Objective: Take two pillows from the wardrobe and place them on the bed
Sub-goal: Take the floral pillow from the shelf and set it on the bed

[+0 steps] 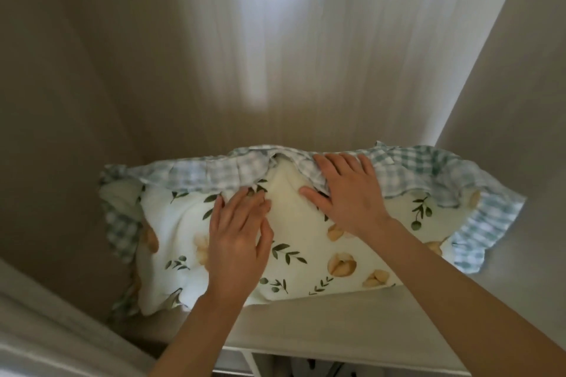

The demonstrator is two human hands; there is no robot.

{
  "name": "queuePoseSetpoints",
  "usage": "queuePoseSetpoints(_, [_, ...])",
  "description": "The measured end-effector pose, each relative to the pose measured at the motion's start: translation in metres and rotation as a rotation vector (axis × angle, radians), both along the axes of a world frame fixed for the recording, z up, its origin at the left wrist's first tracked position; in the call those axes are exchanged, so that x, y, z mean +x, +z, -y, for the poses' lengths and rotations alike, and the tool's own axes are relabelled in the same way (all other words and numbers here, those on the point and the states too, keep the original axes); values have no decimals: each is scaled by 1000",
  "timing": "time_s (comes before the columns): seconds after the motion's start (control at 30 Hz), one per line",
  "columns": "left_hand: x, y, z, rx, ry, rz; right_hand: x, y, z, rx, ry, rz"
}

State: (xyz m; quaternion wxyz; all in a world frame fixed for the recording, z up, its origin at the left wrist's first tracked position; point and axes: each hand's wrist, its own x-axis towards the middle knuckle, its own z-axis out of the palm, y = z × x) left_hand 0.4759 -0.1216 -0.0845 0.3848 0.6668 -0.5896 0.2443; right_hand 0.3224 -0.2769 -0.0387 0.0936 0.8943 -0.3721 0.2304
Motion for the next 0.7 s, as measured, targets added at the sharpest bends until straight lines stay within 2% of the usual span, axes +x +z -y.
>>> queuePoseSetpoints(0.1, [-3,-20,-4,305,69,-41,12,-6,14,43,-61,-34])
queuePoseSetpoints(0.2, [-1,-38,0,571,139,-134,13,-25,24,200,-149,-93])
queuePoseSetpoints(0.37, [-2,-88,-4,887,139,-224,-11,-99,17,463,-221,-184])
queuePoseSetpoints(0.47, [2,-109,-16,894,113,-171,-19,-125,9,603,-227,-116])
queuePoseSetpoints(0.53, [5,-111,-15,871,96,-168,-21,-128,10,609,-264,-75])
queuePoseSetpoints(0.7, [1,-103,-15,824,94,-223,-21,-118,3,391,-170,-85])
